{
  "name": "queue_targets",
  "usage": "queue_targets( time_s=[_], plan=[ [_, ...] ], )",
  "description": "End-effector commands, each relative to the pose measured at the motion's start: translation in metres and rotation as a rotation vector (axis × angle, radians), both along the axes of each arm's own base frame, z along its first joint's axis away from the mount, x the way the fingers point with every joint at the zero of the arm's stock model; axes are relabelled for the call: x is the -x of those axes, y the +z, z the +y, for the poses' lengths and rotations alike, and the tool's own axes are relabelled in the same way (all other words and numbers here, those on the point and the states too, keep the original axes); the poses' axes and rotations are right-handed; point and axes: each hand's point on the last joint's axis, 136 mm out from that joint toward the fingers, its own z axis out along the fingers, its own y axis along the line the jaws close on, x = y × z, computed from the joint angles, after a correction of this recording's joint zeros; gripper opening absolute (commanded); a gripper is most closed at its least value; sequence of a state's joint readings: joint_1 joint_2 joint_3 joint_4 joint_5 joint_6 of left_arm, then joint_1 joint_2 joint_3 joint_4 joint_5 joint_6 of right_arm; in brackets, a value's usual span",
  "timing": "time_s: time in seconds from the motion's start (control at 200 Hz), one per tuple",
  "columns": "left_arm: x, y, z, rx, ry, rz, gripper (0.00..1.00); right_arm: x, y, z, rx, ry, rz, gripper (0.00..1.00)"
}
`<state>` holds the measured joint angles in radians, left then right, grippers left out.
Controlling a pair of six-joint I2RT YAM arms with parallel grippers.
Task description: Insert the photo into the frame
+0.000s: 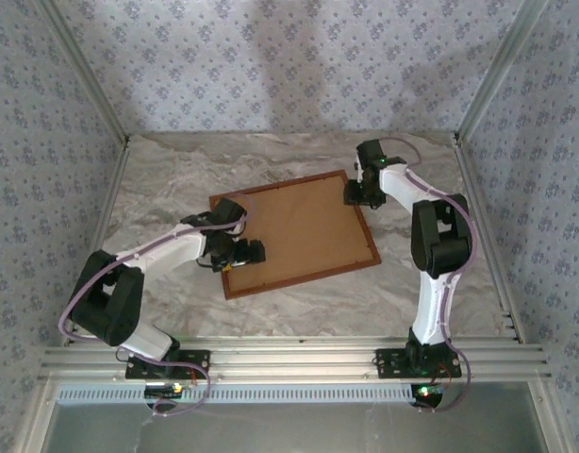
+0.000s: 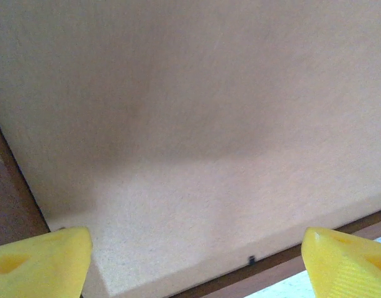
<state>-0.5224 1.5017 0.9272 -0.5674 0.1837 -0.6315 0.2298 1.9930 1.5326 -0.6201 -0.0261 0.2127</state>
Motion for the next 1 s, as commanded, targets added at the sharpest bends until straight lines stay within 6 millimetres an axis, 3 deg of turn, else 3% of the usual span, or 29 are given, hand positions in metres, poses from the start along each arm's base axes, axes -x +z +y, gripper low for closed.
queue_targets(
  time_s=[0.0, 0.095, 0.25, 0.375, 0.485, 0.6, 0.725, 0.994],
  plan=[
    [-0.051, 0.056, 0.003, 0.054, 0.03, -0.187, 0.89, 0.003, 0.058, 0.001, -0.04, 0.001, -0.127, 0.62],
    [-0.096, 0.082, 0.018, 0.059, 0.069, -0.289, 0.9, 0.02, 0.076, -0.003, -0.05, -0.002, -0.178, 0.66],
    [-0.165, 0.105, 0.047, 0.028, 0.122, -0.425, 0.96, 0.066, 0.072, -0.015, -0.069, -0.062, -0.162, 0.67],
    [-0.212, 0.097, 0.069, -0.04, 0.135, -0.465, 0.99, 0.107, 0.057, -0.019, -0.106, -0.117, -0.12, 0.68],
    [-0.243, 0.071, 0.079, -0.086, 0.109, -0.413, 0.98, 0.14, 0.039, -0.015, -0.147, -0.172, -0.073, 0.68],
    [-0.265, 0.042, 0.081, -0.093, 0.07, -0.352, 0.99, 0.17, 0.017, -0.003, -0.175, -0.218, -0.034, 0.68],
    [-0.282, 0.022, 0.079, -0.11, 0.042, -0.332, 0.99, 0.188, -0.005, 0.011, -0.221, -0.268, 0.009, 0.68],
    [-0.286, -0.002, 0.068, -0.059, 0.016, -0.299, 0.98, 0.196, -0.03, 0.031, -0.305, -0.357, 0.057, 0.7]
  ],
)
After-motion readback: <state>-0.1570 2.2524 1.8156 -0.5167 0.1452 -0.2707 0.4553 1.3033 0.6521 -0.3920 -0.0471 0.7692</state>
